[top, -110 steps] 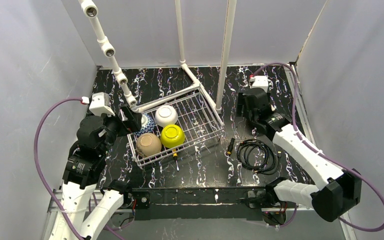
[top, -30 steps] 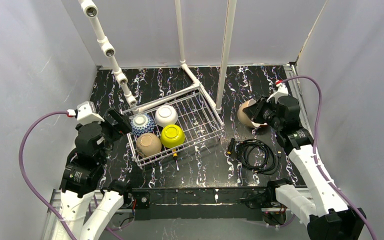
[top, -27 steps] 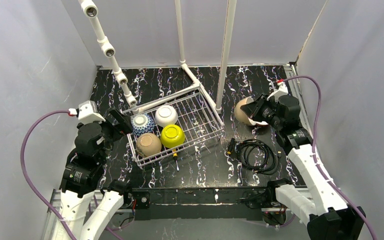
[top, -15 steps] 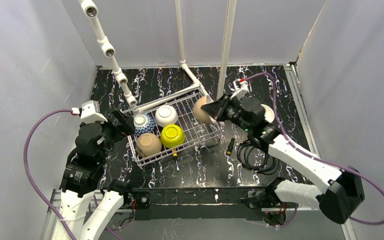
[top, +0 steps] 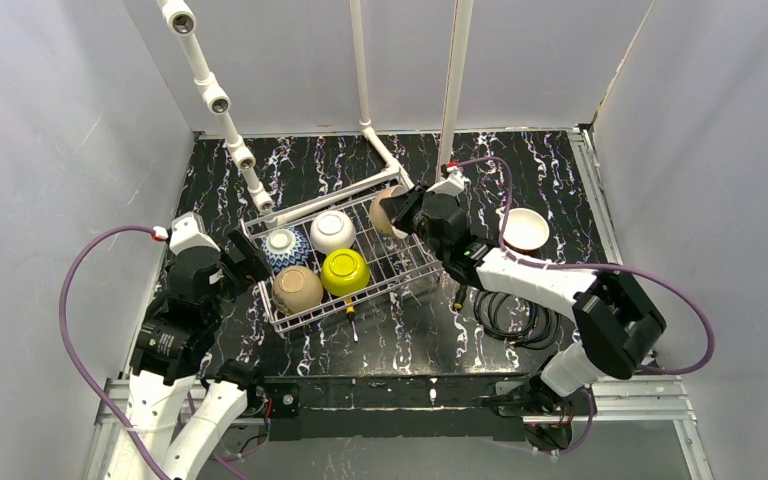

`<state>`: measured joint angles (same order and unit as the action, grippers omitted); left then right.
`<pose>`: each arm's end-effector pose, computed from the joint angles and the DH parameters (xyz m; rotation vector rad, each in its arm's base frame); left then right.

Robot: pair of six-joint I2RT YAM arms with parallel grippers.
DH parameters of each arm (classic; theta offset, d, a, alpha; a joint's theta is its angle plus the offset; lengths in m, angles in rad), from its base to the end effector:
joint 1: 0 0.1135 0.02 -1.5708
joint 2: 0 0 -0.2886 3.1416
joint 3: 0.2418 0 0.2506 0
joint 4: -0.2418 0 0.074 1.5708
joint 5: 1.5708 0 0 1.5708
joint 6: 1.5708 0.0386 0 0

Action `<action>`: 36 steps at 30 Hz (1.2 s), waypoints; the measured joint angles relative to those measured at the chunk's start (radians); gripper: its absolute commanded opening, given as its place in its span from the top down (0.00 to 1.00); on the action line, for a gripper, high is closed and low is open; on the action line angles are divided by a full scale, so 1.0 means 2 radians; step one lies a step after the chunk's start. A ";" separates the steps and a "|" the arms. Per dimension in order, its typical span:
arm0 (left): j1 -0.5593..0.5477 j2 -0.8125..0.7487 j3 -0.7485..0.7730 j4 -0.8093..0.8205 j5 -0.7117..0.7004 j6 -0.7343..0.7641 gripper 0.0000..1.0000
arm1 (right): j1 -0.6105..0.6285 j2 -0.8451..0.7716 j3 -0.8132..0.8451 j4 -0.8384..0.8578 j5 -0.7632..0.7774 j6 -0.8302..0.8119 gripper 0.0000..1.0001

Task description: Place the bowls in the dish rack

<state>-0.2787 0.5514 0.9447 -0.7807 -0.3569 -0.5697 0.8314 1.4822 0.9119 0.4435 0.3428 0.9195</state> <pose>0.0786 -0.0085 0.3717 -0.5098 1.8704 -0.2160 0.2395 0.2433 0.3062 0.3488 1.7628 1.0041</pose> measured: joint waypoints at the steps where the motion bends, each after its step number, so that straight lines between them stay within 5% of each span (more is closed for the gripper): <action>1: 0.000 0.000 -0.002 -0.002 0.001 -0.002 0.02 | 0.000 0.006 0.004 0.002 0.009 0.006 0.99; 24: 0.000 0.017 0.022 -0.010 -0.018 0.049 0.02 | 0.000 0.173 0.067 0.099 0.110 0.175 0.99; 36: 0.000 0.026 0.022 0.014 0.073 0.063 0.02 | -0.006 0.187 0.066 0.118 0.101 0.239 0.99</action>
<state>-0.2787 0.6025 0.9886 -0.7536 -0.2108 -0.4446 0.8200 1.8568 1.0431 0.6800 0.5446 1.3983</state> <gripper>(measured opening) 0.981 0.163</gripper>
